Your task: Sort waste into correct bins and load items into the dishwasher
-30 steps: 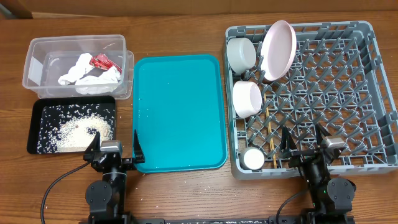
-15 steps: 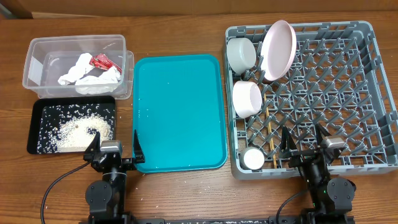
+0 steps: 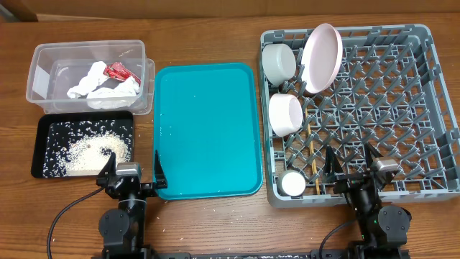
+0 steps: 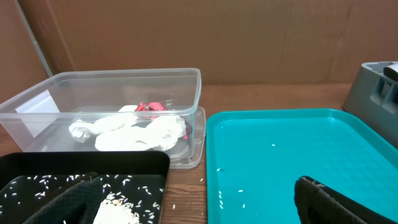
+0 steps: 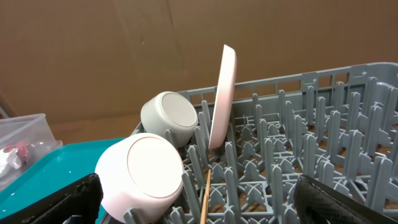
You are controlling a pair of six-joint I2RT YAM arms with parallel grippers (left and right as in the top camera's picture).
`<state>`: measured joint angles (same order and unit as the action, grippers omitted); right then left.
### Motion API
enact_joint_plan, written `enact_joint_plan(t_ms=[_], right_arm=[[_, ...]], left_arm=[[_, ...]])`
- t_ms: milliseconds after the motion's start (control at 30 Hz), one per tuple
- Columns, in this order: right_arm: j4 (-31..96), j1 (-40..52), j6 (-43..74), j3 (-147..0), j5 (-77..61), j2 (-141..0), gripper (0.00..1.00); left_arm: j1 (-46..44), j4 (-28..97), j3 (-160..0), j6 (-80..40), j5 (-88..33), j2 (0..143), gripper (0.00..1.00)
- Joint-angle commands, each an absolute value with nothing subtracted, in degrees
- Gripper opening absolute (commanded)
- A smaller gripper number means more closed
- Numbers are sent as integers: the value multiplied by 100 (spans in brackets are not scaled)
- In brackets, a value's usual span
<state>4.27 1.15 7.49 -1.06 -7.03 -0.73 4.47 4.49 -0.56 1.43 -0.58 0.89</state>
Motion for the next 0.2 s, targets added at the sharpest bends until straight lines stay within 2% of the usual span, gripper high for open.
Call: enact_joint_plan(t_ms=[0,167], right_arm=[[410,89,742,-45,-652,-16,100],[408,89,742,-45,-652,-16,100]], left_arm=[[412,445,-27,84,1,27,100],[412,445,-27,86,1,27,100]])
